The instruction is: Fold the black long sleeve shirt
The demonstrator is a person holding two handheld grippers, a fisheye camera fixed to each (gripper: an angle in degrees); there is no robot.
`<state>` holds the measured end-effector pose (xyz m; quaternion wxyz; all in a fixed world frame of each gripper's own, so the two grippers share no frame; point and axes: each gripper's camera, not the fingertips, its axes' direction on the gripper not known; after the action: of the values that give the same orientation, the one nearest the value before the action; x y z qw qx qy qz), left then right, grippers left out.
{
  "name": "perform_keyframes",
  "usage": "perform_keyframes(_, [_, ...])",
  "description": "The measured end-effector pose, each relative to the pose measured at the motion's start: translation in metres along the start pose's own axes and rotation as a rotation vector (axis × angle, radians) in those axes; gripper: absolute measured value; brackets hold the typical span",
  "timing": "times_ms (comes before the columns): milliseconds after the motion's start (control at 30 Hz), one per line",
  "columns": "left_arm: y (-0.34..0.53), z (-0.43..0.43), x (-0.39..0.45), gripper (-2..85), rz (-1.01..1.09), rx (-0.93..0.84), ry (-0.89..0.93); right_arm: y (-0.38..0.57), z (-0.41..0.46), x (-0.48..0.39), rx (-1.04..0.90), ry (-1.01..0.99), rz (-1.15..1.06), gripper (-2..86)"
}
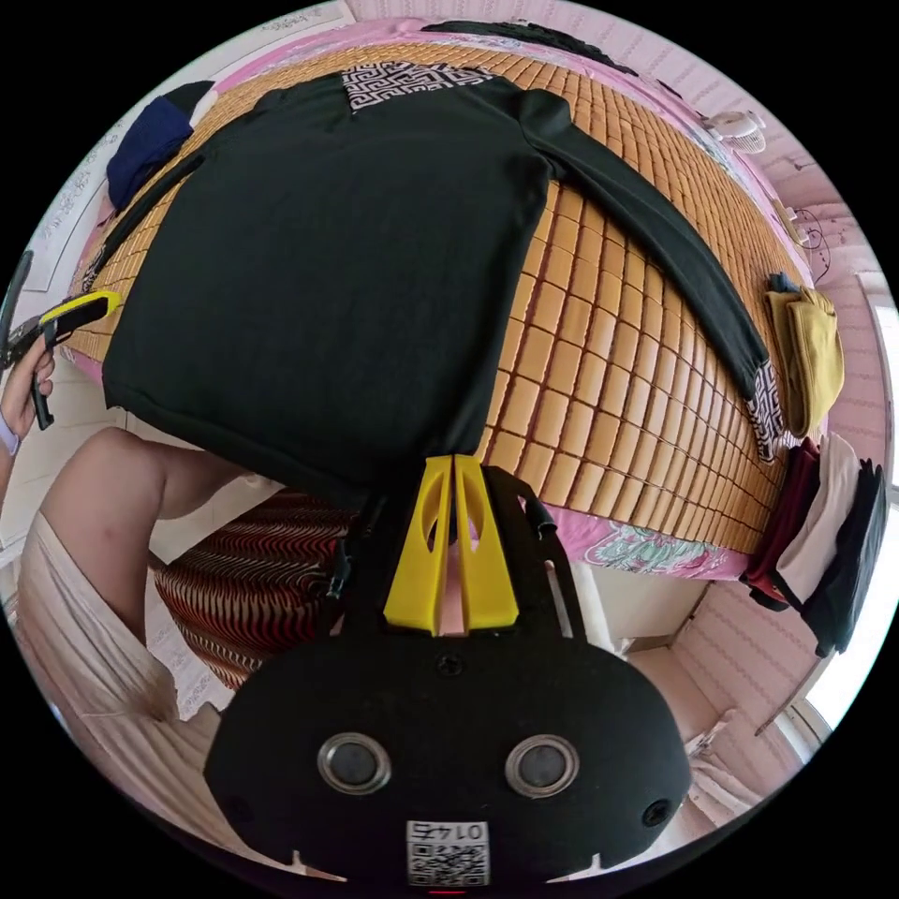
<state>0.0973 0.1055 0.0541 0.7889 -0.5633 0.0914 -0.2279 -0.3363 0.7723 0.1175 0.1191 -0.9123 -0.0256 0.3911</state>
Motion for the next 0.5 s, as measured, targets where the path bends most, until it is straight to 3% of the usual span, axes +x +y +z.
perform_keyframes(233, [0.059, 0.019, -0.03, -0.9, -0.018, 0.127, 0.068, -0.007, 0.009, -0.023, -0.099, 0.069, -0.09, -0.6])
perform_keyframes(500, [0.144, 0.028, -0.054, -1.0, 0.019, 0.304, 0.055, 0.017, 0.016, -0.023, 0.003, -0.019, -0.042, -0.9])
